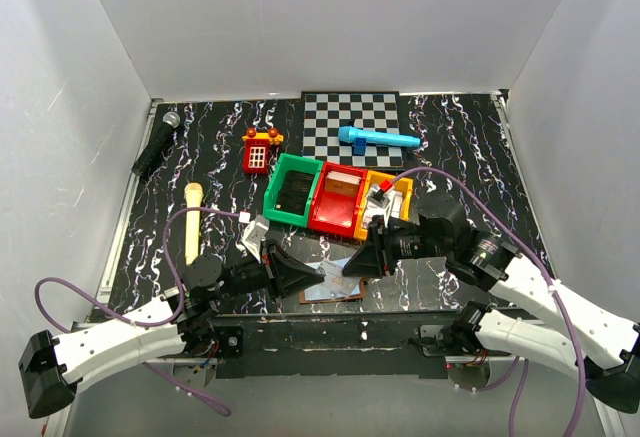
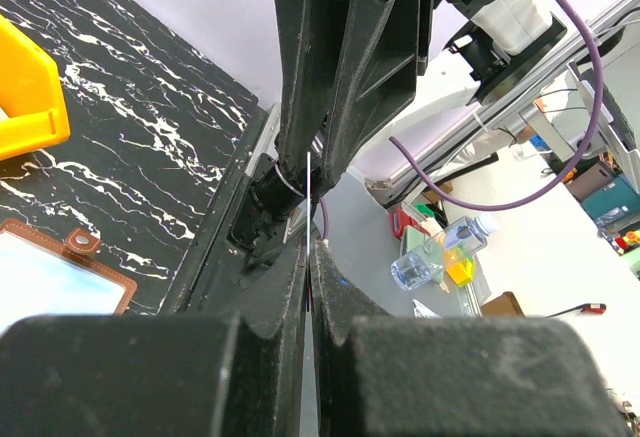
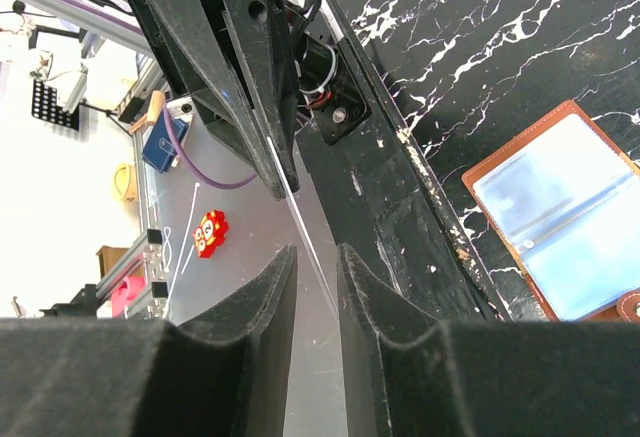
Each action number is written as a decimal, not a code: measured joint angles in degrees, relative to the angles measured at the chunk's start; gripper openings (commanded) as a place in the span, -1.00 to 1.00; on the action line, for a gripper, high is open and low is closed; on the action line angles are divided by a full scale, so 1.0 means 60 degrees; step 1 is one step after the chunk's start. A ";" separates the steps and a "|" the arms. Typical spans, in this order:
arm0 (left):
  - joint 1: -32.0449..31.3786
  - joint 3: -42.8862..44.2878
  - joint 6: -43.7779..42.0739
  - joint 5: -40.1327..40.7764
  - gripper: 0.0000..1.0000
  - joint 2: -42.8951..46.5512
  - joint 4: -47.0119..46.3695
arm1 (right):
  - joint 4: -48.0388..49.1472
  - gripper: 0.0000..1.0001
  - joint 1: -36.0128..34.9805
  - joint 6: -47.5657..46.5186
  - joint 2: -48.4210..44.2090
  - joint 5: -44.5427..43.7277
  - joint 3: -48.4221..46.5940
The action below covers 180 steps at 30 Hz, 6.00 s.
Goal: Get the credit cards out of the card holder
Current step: Place the credit card in the storage box.
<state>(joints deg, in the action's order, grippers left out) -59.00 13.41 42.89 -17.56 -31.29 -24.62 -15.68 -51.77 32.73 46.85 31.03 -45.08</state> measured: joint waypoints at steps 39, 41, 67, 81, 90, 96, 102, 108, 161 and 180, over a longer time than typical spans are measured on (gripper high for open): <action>0.0000 0.0113 0.0368 0.3614 0.26 0.1974 0.3778 | -0.3661 -0.97 0.0543 -0.6462 -0.0240 -0.4932 -0.0627; 0.0000 0.0113 0.0357 0.3610 0.26 0.1912 0.3763 | -0.3566 -0.97 0.0787 -0.7071 -0.0277 -0.4739 -0.0619; 0.0000 0.0109 0.0208 0.3377 0.25 0.1588 0.3891 | -0.1679 -0.97 0.4430 -1.0936 0.3355 -0.1402 -0.0914; 0.0000 0.0109 0.0000 0.3337 0.24 0.1031 0.3901 | -0.0561 -0.97 0.4546 -1.1183 0.4000 -0.1570 -0.0251; 0.0000 0.0109 -0.0004 0.3271 0.24 0.1013 0.3891 | -0.0437 -0.97 0.4564 -1.1267 0.4528 -0.1592 -0.0069; 0.0000 0.0087 0.0000 0.3268 0.24 0.1002 0.3883 | -0.0441 -0.97 0.4572 -1.1366 0.5020 -0.1359 -0.0073; 0.0000 0.0051 0.0029 0.3246 0.24 0.0940 0.3858 | -0.0419 -0.97 0.4572 -1.1391 0.5202 -0.1206 -0.0076; 0.0000 0.0051 0.0025 0.3249 0.24 0.0933 0.3865 | -0.0423 -0.97 0.4575 -1.1387 0.5493 -0.1162 -0.0244; 0.0000 0.0022 -0.0076 0.3173 0.25 0.0794 0.4182 | -0.1384 -0.97 0.4626 -1.1267 0.6368 -0.1698 -0.1275; 0.0000 -0.0007 -0.0076 0.3177 0.26 0.0856 0.4178 | -0.1370 -0.97 0.4543 -1.0867 0.6936 -0.2896 -0.1789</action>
<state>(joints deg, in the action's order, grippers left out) -59.00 13.37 42.44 1.50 -26.15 0.45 -23.90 -24.51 -32.47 88.47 13.65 -55.81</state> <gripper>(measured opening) 0.629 0.022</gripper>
